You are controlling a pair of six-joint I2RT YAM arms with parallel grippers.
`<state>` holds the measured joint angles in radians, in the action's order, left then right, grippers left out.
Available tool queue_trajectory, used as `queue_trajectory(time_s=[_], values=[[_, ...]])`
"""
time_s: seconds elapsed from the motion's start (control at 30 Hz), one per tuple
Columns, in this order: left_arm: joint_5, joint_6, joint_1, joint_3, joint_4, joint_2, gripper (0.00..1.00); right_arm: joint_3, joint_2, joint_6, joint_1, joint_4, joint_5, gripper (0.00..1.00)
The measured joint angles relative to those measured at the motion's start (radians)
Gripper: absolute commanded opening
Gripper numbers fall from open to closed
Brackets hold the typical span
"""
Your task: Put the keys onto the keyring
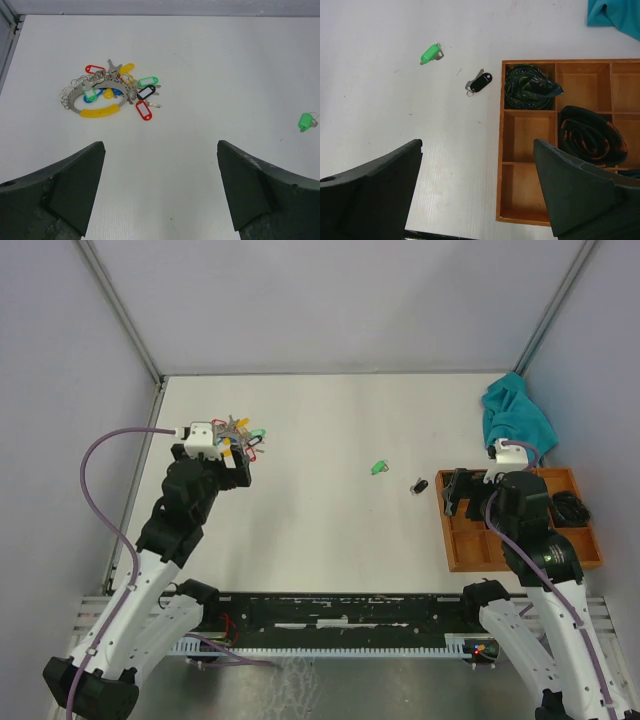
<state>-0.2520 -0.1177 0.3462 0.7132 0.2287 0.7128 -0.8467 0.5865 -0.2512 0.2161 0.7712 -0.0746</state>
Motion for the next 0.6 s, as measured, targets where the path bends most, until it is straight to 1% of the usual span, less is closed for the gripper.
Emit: queue_trajectory(time_s=[0.43,0.6], values=[[0.002,0.000,-0.002,0.000,0.001,0.069,0.99,0.000,-0.012,0.003,0.000,-0.005,0.004,1.00],[0.005,0.000,-0.011,0.006,0.004,0.134,0.99,0.000,-0.010,0.004,0.000,-0.008,0.012,1.00]])
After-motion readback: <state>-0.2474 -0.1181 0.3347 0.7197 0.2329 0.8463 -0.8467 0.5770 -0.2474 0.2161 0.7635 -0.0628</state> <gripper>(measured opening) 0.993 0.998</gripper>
